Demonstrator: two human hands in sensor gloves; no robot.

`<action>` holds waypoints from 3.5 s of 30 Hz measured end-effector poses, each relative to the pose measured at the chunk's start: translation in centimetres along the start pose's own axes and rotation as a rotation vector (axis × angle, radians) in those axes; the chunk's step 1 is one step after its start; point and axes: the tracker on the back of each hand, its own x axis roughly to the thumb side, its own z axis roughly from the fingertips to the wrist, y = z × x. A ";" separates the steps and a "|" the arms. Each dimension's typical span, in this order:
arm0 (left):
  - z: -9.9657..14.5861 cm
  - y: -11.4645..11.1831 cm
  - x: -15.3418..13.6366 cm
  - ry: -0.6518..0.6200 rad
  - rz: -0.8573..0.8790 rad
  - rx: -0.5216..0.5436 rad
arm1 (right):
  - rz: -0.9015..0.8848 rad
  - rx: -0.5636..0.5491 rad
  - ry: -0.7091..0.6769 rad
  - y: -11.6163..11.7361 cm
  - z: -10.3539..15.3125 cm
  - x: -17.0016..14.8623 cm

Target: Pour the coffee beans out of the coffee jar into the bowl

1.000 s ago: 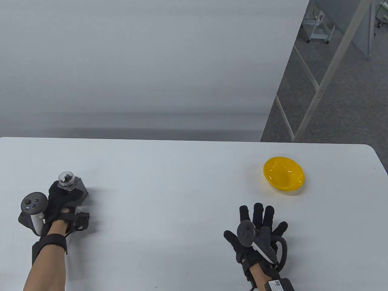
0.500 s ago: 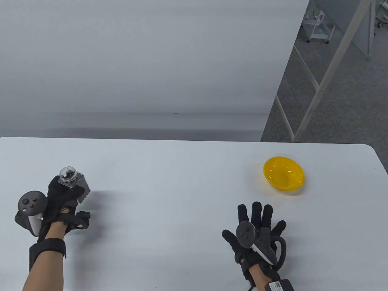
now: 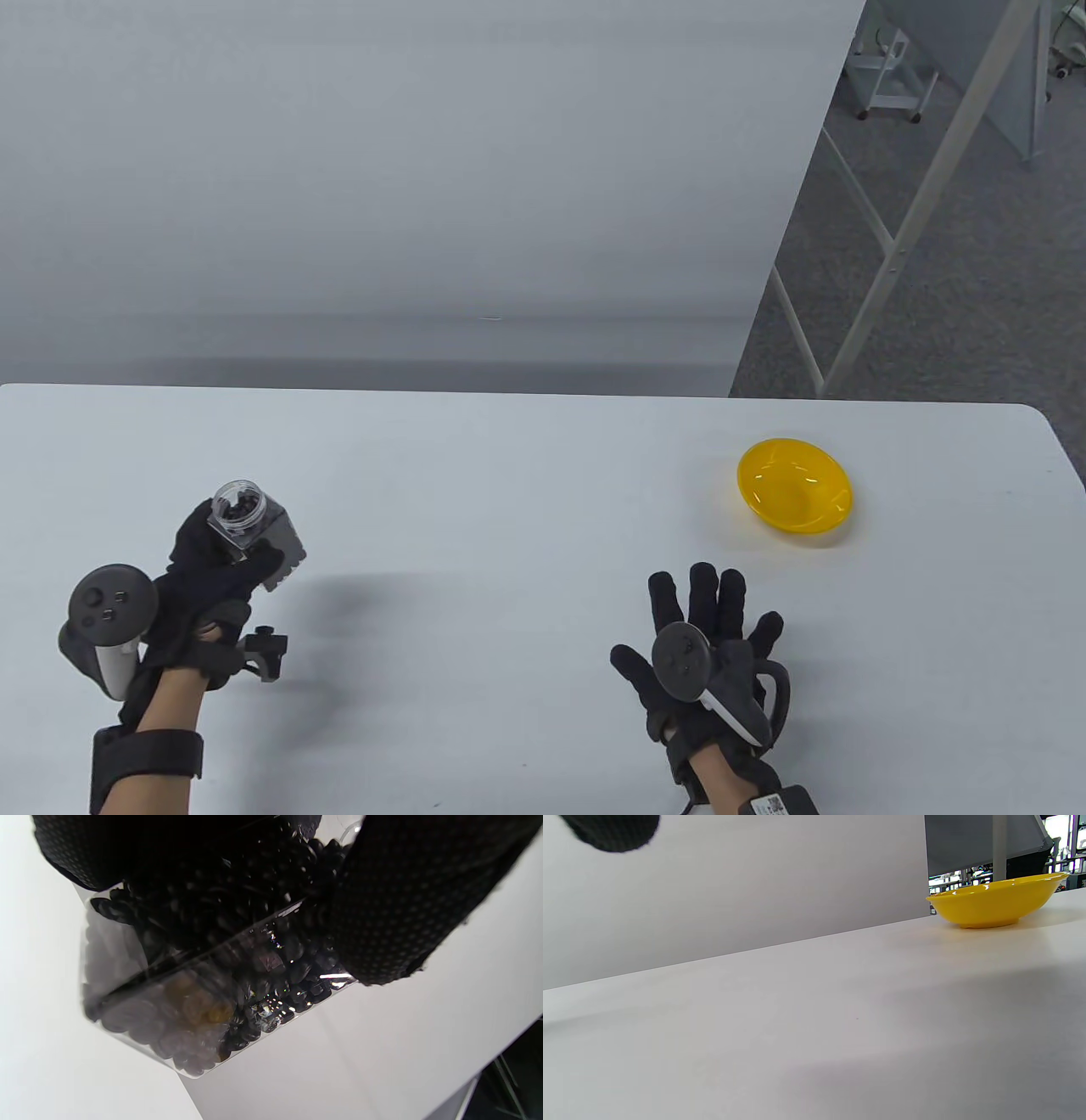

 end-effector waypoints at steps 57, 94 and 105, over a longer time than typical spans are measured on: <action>8.4 -14.4 8.8 -0.314 0.276 -0.555 | -0.833 0.130 -0.600 2.4 -0.9 8.2; 9.2 -13.9 9.1 -0.483 -0.156 -0.580 | -1.125 0.112 -0.494 3.5 -1.7 6.8; 7.7 -8.4 5.1 -0.461 -0.601 -0.382 | -1.093 0.058 -0.414 2.9 -1.8 4.2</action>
